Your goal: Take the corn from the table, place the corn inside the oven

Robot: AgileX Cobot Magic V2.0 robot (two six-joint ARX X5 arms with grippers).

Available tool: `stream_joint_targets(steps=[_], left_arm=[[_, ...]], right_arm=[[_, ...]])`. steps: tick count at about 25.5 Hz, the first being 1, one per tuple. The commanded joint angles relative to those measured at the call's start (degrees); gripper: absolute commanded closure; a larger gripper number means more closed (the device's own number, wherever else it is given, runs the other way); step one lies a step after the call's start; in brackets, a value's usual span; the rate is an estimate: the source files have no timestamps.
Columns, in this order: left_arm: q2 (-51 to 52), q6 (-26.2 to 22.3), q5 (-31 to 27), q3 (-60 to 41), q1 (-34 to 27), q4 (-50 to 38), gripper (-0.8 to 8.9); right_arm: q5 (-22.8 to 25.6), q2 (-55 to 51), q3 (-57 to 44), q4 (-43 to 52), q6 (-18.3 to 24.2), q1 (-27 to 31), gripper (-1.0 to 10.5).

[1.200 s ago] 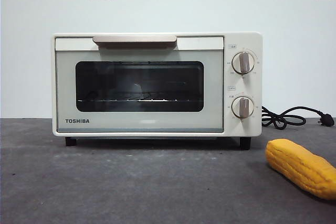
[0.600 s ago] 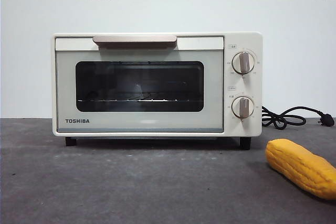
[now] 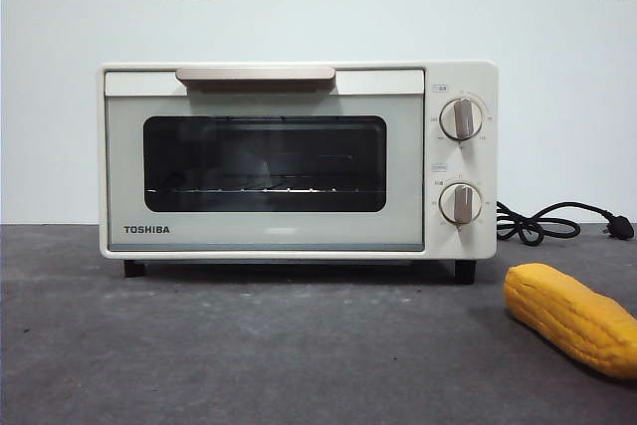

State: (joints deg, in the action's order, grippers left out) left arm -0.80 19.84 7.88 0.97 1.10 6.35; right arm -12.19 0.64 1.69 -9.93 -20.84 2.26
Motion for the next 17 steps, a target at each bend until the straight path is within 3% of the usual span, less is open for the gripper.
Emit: stream_joint_targets(steps=[1,4,8,17], left_arm=[[-0.1,2.3,3.1,0.1,0.1,-0.9,8.17],[-0.1,2.2,7.4,1.4,0.1,-1.3,8.16],[-0.5,2.1,9.0,4.8,0.1,-1.2,8.14],[-7.6,-0.8,9.0,15.5,0.1,1.2,8.14]], right_arm=[[0.2,0.0,-0.3,1.4,-0.9,0.0,9.5],[-1.0,0.0,0.8,1.3,-3.3,0.0,9.2],[-3.7,0.0,4.0,0.6,-3.4,0.0,7.2],[-4.1,2.8,15.6,-9.0,-1.2,0.0,6.8]])
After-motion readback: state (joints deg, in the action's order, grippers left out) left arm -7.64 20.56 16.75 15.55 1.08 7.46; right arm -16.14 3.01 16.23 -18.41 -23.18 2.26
